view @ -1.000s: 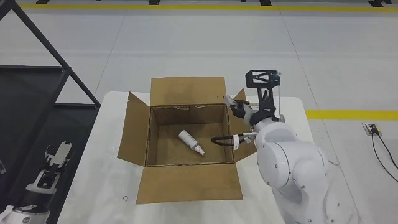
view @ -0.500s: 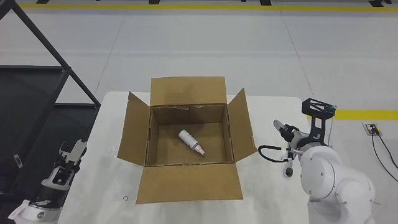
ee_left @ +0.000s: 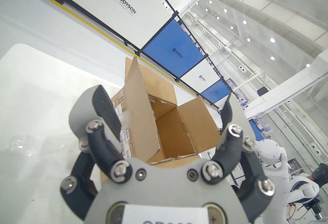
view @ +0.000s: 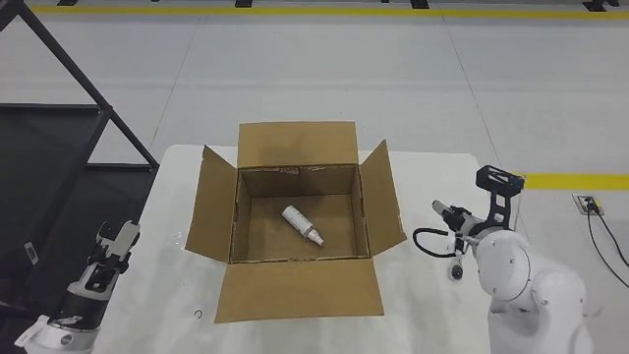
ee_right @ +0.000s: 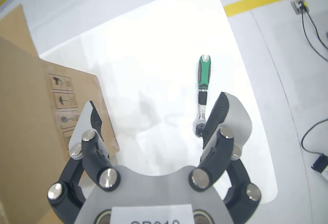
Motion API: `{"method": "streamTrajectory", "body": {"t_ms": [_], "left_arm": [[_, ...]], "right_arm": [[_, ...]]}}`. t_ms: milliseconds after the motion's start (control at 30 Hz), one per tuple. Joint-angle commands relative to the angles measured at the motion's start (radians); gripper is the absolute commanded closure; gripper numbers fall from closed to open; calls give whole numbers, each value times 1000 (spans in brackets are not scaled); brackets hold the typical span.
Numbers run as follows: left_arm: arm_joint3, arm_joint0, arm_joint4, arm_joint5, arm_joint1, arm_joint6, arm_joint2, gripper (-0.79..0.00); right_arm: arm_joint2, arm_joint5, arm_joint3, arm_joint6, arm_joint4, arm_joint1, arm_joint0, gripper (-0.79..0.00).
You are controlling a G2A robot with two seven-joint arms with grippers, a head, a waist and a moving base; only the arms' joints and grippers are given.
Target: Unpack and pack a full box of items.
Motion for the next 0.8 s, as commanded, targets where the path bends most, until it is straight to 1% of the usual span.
{"method": "streamTrajectory", "body": {"t_ms": [0, 100, 167, 200, 233, 300, 367, 433, 467, 567, 700, 767], "left_arm": [[4, -1, -2, -2, 0, -4, -2, -785], [7, -3, -3, -4, 1, -12, -3, -785], [8, -5, -2, -6, 2, -18, -3, -785], [9, -6, -2, -7, 3, -20, -4, -785], [9, -7, -2, -7, 3, -24, -3, -785], [10, -9, -3, -8, 3, -27, -3, -785], [11, -9, -3, -8, 4, -31, -3, -785], [11, -8, -1, -7, 4, -33, -4, -785], [11, -7, -1, -9, 4, -34, -4, -785], [11, -4, -1, -8, 5, -33, -7, -785], [9, 2, -3, -9, 5, -28, -10, -785], [9, 4, -3, -9, 5, -23, -14, -785]], "right_arm": [[40, -1, 55, 52, 1, 4, 8, -785], [71, -17, 138, 97, 5, 10, 23, -785], [82, -20, 194, 107, 20, 12, 35, -785], [85, -23, 217, 105, 25, 13, 41, -773], [87, -20, 241, 100, 26, 14, 47, -739], [83, -19, 284, 88, 24, 15, 60, -582], [78, -20, 322, 77, 21, 16, 73, -554], [77, -27, 353, 67, 23, 18, 84, -579], [75, -28, 367, 61, 21, 18, 90, -579], [67, -44, 404, 50, 20, 20, 108, -545], [66, -67, 460, 50, 13, 26, 139, -551], [68, -80, 482, 48, 18, 28, 151, -539]]}}
